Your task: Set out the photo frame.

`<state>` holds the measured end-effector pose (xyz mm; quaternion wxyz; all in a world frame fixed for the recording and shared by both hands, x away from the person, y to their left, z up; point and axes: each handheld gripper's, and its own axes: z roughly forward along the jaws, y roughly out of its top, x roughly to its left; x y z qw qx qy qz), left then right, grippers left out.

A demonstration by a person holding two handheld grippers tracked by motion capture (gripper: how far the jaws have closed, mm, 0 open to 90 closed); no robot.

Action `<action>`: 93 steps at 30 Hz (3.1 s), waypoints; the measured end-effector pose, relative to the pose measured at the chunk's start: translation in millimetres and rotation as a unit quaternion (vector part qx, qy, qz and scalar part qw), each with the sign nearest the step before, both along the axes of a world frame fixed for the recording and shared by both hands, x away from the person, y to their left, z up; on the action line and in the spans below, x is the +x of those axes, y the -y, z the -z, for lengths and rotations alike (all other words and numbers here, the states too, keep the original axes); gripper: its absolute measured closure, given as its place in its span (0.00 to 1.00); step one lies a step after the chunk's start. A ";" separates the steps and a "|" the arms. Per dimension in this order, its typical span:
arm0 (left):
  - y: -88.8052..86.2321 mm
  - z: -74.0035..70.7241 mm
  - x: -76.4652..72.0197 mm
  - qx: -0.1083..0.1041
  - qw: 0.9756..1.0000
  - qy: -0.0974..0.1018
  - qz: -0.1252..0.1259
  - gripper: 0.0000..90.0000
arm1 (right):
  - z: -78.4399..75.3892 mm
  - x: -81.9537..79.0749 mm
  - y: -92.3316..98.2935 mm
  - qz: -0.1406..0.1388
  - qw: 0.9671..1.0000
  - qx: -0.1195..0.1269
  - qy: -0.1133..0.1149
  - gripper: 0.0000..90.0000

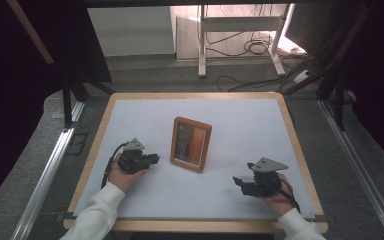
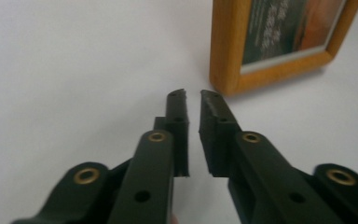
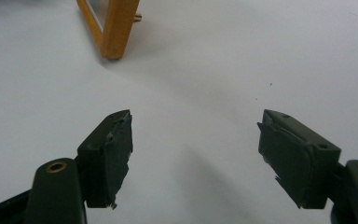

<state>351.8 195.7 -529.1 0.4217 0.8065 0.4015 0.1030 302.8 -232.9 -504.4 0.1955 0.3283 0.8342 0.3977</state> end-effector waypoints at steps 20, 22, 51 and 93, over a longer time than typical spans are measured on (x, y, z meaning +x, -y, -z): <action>30.9 6.2 25.6 0.006 1.000 -0.008 0.028 1.00 | 2.9 0.8 0.7 0.004 1.000 -0.013 0.004 0.29; 32.8 5.8 24.1 0.015 1.000 -0.003 0.026 1.00 | 2.7 1.0 0.6 0.006 1.000 -0.014 0.006 0.29; 38.6 7.0 9.2 0.027 0.998 -0.011 0.052 1.00 | 3.3 2.1 2.8 0.009 1.000 -0.021 0.008 0.29; 8.5 -4.7 -20.6 0.017 0.999 0.013 0.024 0.99 | 4.6 8.3 6.9 0.008 1.000 -0.019 0.005 0.28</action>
